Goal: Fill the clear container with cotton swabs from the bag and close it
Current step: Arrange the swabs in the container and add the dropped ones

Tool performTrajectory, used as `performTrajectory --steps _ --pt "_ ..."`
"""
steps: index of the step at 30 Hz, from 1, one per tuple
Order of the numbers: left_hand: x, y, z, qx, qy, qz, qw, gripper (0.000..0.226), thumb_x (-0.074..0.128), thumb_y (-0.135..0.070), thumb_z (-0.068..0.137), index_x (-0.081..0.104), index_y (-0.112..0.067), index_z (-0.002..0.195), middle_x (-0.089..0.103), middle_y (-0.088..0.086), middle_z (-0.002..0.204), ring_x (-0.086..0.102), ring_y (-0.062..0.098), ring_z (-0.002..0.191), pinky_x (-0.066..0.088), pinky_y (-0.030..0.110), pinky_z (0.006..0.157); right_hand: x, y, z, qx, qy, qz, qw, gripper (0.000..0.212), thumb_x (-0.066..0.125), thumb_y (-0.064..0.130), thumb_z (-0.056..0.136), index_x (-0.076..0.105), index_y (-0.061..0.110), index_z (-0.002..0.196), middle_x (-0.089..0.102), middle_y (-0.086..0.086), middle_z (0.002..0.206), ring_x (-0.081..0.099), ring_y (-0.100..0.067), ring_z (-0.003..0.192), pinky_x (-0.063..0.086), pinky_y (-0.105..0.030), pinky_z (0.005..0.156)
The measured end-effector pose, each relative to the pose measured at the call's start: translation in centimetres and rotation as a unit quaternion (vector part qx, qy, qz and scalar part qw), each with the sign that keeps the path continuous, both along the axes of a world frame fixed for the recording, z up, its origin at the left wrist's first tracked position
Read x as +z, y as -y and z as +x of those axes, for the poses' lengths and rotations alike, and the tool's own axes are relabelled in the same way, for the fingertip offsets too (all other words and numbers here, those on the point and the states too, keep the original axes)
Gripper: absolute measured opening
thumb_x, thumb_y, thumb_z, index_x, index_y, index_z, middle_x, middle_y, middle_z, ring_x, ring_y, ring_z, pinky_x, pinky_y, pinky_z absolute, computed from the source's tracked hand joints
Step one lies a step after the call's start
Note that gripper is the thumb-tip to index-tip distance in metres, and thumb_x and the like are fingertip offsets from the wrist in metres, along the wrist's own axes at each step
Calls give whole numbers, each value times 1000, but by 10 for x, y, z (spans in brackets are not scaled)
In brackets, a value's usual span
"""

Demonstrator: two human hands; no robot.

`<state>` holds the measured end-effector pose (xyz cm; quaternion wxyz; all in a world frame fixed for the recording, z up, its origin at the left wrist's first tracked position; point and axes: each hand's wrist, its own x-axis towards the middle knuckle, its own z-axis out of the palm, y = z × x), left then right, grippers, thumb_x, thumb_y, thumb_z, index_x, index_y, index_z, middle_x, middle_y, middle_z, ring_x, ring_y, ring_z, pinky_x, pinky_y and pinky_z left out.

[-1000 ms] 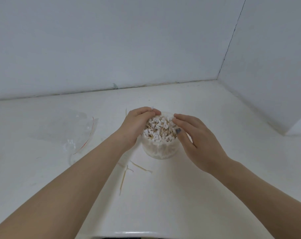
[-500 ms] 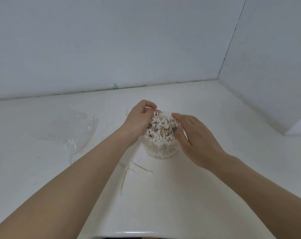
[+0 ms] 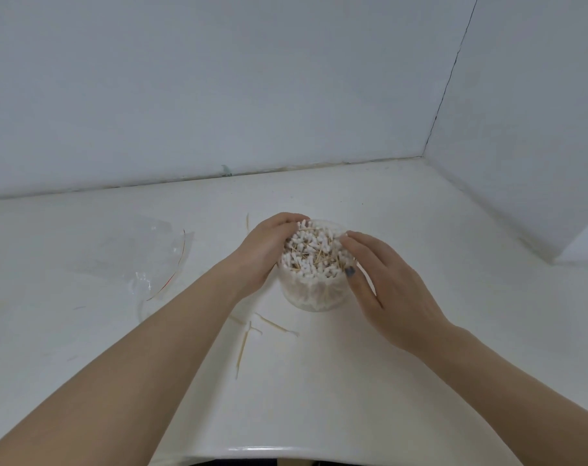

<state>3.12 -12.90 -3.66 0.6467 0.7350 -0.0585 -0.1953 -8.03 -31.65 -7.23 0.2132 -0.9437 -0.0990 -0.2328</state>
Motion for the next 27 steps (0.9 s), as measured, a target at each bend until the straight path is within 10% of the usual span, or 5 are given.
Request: performTrajectory --steps 10,18,27 --pt "7 8 -2 12 -3 19 1000 27 52 -35 100 72 -21 113 74 -2 118 70 19 112 54 37 99 20 -3 6 -2 -66 -27 997 63 17 57 101 50 24 143 35 10 145 44 -11 128 45 -28 91" --pt "6 4 -20 -89 418 254 867 19 61 -32 99 65 -26 117 57 -11 123 54 9 110 46 31 94 26 4 -4 14 -57 73 996 53 23 51 102 66 29 124 47 18 133 46 -2 123 43 -28 96" --pt "14 1 -13 -135 381 267 875 22 76 -39 89 65 -25 102 64 -10 106 59 10 101 50 35 89 18 6 -13 33 7 42 999 40 37 33 105 71 17 117 64 11 122 53 -8 120 42 -26 102"
